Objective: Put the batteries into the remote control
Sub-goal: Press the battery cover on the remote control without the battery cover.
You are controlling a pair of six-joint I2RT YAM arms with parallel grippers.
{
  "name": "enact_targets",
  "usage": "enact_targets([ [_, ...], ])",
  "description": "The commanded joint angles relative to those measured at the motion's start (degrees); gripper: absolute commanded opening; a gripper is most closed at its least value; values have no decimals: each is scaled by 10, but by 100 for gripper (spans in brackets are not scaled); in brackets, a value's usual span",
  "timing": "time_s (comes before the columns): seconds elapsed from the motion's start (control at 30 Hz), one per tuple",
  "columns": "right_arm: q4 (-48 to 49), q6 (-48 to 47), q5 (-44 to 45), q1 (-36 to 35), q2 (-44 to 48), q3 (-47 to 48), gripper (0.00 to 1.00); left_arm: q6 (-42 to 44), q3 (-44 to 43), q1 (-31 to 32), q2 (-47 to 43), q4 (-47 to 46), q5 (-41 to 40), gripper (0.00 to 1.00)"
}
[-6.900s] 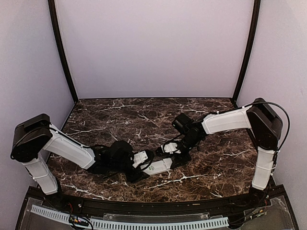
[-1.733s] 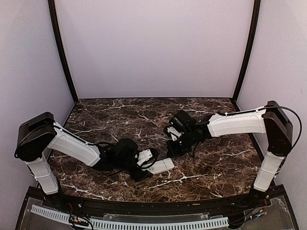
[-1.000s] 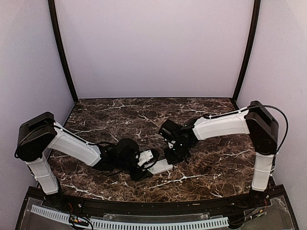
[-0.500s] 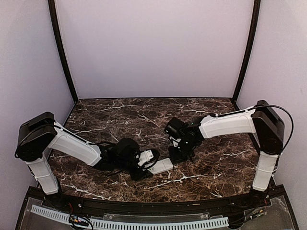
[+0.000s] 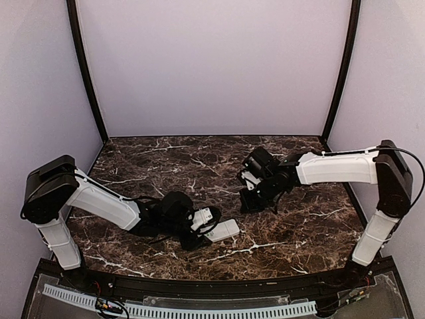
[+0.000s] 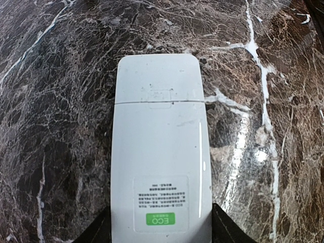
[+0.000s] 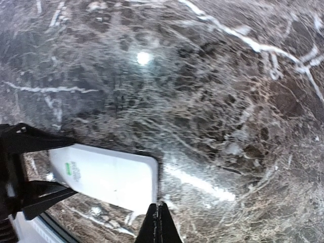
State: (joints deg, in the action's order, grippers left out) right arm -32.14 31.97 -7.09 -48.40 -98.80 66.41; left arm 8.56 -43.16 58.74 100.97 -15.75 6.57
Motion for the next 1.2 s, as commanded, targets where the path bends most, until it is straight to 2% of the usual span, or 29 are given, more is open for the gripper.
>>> enact_targets([
  [0.0,54,-24,-64,-13,37,23,0,6,15,7,22,86,-3,52],
  [0.1,56,-20,-64,-19,32,24,0,5,14,7,23,87,-3,52],
  [0.3,130,18,-95,-26,-5,-48,0,5,13,7,25,87,-4,52],
  [0.43,146,23,-103,-28,-37,-81,0,5,12,7,26,88,-3,52],
  [0.57,121,13,-82,-27,-29,-80,0,5,12,7,27,88,-3,52],
  [0.87,52,-6,-53,-17,15,-3,0,6,12,7,27,89,-2,52],
  [1.17,-23,43,36,14,-2,2,0,6,12,8,27,89,-3,52],
])
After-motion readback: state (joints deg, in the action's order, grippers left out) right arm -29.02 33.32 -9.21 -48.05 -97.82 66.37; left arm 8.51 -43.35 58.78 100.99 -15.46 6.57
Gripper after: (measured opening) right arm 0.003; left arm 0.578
